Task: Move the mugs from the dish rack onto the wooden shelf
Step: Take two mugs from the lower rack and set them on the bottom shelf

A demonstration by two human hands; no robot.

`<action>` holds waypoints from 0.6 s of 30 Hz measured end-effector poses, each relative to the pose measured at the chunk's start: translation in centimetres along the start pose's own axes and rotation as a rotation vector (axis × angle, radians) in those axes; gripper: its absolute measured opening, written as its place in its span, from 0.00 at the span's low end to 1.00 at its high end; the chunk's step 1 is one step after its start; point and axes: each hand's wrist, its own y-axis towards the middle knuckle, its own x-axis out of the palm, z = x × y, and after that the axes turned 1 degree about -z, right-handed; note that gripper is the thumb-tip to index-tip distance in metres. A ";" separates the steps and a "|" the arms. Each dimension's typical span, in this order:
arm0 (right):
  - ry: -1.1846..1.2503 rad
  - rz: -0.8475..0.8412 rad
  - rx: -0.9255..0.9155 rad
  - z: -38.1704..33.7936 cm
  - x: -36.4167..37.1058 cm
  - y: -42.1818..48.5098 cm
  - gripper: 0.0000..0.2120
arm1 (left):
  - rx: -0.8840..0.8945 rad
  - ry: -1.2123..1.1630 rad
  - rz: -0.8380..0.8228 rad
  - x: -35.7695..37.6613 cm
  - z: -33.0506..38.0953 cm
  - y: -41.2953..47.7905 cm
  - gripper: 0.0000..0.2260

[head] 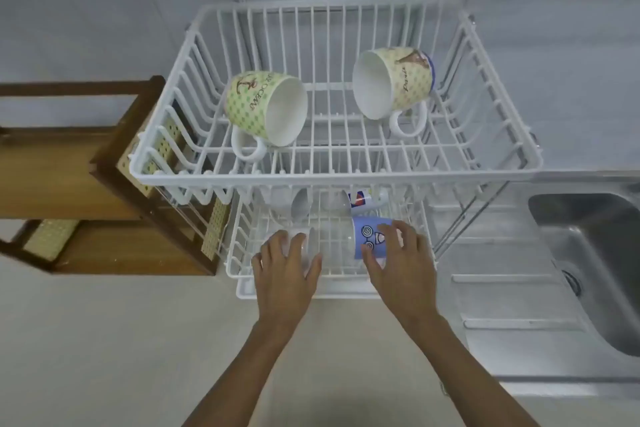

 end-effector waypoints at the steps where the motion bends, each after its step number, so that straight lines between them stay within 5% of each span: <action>1: 0.003 -0.025 0.014 0.1 0.4 0.3 0.19 | -0.015 0.012 -0.020 0.0 -0.1 0.3 0.19; 8: -0.038 -0.141 0.127 -0.7 2.3 1.1 0.34 | -0.106 0.020 -0.025 1.3 -0.4 0.9 0.23; 18: 0.007 -0.151 0.186 -0.7 3.5 2.5 0.34 | -0.095 -0.203 0.007 2.3 -1.0 2.3 0.22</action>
